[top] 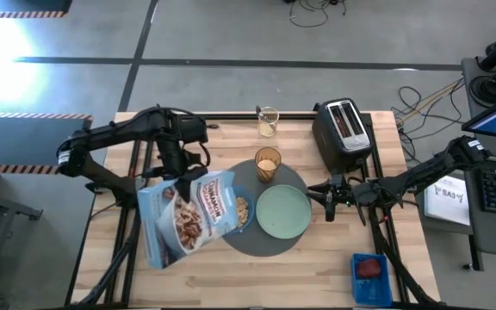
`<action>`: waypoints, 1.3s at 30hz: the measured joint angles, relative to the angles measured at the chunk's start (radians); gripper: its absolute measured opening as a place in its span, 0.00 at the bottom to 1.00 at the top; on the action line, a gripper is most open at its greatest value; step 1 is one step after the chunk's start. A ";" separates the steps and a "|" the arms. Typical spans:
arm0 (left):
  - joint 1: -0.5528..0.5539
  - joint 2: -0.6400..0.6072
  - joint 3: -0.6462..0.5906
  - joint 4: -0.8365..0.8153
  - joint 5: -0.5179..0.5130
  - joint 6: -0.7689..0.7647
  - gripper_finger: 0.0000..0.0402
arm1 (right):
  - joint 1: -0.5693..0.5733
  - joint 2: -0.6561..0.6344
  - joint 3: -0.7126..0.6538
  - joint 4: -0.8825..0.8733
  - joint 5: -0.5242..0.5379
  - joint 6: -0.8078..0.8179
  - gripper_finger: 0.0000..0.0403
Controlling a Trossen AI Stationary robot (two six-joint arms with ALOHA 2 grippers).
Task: Arrange a breakfast setting
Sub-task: Pour the cereal from the cereal box into the blue bowl
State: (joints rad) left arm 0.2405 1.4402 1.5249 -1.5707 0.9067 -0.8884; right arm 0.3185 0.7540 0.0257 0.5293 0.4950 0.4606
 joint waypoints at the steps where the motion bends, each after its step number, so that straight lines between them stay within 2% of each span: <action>1: 0.000 0.000 0.000 0.000 0.000 0.012 0.10 | 0.000 0.000 0.000 0.000 0.000 0.000 0.28; 6: 0.000 -0.005 -0.006 0.001 -0.047 0.017 0.10 | 0.000 0.000 0.000 0.000 0.000 0.000 0.28; 10: 0.000 -0.007 0.000 0.001 -0.035 0.057 0.10 | 0.000 0.000 0.000 0.000 0.000 0.000 0.28; 13: 0.009 -0.016 -0.014 0.000 -0.081 0.049 0.10 | 0.000 0.000 0.000 0.000 0.000 0.000 0.28; 22: 0.019 -0.029 -0.019 0.007 -0.069 0.040 0.10 | 0.000 0.000 0.000 0.000 0.000 0.000 0.28; 25: 0.020 -0.033 -0.033 0.003 -0.108 0.015 0.10 | 0.000 0.000 0.000 0.000 0.000 0.000 0.28; 29: 0.026 -0.037 -0.031 0.010 -0.084 0.034 0.12 | 0.000 0.000 0.000 0.000 0.000 0.000 0.28; 32: 0.026 -0.048 -0.058 0.014 -0.119 0.021 0.13 | 0.000 0.000 0.000 0.000 0.000 0.000 0.28; 35: 0.026 -0.051 -0.052 0.040 -0.069 0.032 0.13 | 0.000 0.000 0.000 0.000 0.000 0.000 0.28; 37: 0.028 -0.050 -0.058 -0.010 -0.101 0.032 0.13 | 0.000 0.000 0.000 0.000 0.001 0.000 0.28; 39: 0.031 -0.062 -0.064 0.019 -0.114 0.031 0.13 | 0.000 0.000 0.000 0.000 0.000 0.000 0.28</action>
State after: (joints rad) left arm 0.2720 1.3780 1.4611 -1.5514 0.7932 -0.8574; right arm 0.3187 0.7542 0.0257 0.5293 0.4953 0.4606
